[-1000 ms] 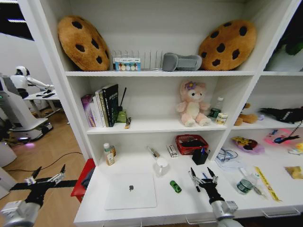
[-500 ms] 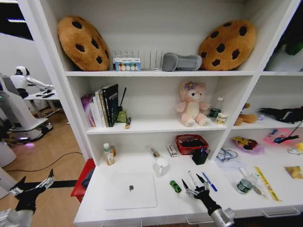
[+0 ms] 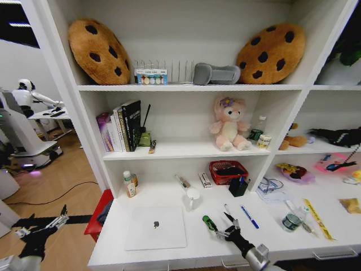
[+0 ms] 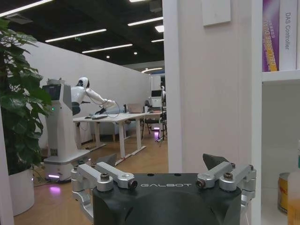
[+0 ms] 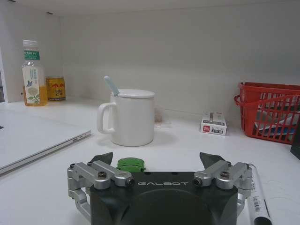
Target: Organize the objects on the table.
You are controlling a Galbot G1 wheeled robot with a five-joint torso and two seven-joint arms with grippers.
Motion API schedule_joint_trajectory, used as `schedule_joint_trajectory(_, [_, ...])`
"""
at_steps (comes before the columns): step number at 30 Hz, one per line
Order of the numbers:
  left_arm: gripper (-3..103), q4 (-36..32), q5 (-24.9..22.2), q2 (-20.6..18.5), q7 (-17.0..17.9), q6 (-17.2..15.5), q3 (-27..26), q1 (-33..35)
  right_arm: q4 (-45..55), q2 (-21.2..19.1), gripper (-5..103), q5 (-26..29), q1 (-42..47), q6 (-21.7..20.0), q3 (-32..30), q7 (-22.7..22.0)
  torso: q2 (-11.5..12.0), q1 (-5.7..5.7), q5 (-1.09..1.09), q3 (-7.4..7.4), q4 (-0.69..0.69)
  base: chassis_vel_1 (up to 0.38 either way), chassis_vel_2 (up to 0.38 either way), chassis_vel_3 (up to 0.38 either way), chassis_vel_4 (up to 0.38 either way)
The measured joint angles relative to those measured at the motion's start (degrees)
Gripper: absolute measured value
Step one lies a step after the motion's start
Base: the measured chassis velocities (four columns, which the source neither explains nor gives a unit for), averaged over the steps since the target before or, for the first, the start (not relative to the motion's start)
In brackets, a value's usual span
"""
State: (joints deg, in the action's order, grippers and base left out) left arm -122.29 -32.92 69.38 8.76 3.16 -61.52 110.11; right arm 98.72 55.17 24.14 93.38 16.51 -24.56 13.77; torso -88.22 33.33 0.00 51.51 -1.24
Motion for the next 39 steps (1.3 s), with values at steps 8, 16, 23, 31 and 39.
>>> schedule_joint_trajectory(8, [100, 0.29, 0.95, 0.31, -1.92, 1.37, 1.69, 1.04, -2.51, 0.53, 100, -0.36, -2.26, 0.15, 2.53, 0.22, 0.00, 0.00, 0.00, 0.00, 0.00, 0.000, 0.000, 0.000, 0.000])
schedule_joint_trajectory(16, [100, 0.51, 1.51, 0.95, -1.91, 1.61, 2.34, 0.98, -3.61, 0.91, 101, -1.67, -4.34, -0.60, 5.65, 0.23, 0.00, 0.00, 0.00, 0.00, 0.00, 0.000, 0.000, 0.000, 0.000])
schedule_joint_trajectory(23, [100, 0.50, 1.09, 0.89, -1.70, 1.88, 1.76, 1.33, -4.34, 1.00, 81, -2.31, -5.22, -0.82, 6.17, -0.11, 0.00, 0.00, 0.00, 0.00, 0.00, 0.000, 0.000, 0.000, 0.000])
schedule_joint_trajectory(31, [100, -0.42, 1.33, 1.44, -1.58, 1.91, 2.08, 1.55, -4.00, 1.63, 48, -3.41, -4.33, -0.58, 6.01, -0.55, 0.00, 0.00, 0.00, -0.01, 0.00, 0.000, 0.000, 0.000, 0.000])
schedule_joint_trajectory(39, [100, -1.02, 1.99, 1.49, -1.63, 2.10, 2.30, 2.28, -3.70, 2.05, 37, -3.90, -3.69, -0.27, 5.50, -0.70, 0.00, 0.00, 0.01, 0.00, -0.01, 0.000, 0.000, 0.000, 0.000])
